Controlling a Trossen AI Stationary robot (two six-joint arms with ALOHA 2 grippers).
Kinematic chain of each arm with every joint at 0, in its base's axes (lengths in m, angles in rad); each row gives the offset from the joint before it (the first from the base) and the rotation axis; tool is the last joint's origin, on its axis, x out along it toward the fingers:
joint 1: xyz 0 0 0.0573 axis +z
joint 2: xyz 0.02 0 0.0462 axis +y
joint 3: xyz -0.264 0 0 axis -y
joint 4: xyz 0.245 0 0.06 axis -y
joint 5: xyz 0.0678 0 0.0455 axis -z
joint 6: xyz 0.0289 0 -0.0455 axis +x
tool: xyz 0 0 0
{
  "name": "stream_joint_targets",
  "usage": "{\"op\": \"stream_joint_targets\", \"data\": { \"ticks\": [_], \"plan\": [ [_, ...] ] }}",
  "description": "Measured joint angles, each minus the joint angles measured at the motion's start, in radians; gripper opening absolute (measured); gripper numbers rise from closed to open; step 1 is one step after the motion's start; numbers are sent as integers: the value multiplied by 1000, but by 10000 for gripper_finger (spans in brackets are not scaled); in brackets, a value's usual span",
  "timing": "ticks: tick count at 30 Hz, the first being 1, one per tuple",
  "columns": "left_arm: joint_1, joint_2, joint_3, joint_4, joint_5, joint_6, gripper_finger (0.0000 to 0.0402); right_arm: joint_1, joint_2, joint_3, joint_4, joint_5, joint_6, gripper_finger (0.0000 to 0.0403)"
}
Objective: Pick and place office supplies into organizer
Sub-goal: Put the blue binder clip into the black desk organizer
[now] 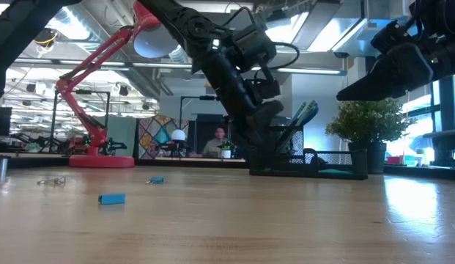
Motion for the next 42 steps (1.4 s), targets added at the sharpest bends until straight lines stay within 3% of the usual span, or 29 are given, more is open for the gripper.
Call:
{"op": "stream_joint_targets", "data": {
  "ticks": [16,20,27,37,42],
  "plan": [
    [-139,-2,263,-429,362,-3,130,0,0,0,-1,-1,13,162],
    [-191,-2,291,-473,407,-161,134,0,0,0,-1,-1,-74,162],
    [-241,-1,291,-581,388,-574,138,0,0,0,10,-1,-236,162],
    [-271,3,290,-840,173,-974,126,0,0,0,21,-1,-240,162],
    [-270,5,244,-884,143,-1175,126,0,0,0,21,-1,-222,162]
  ]
}}
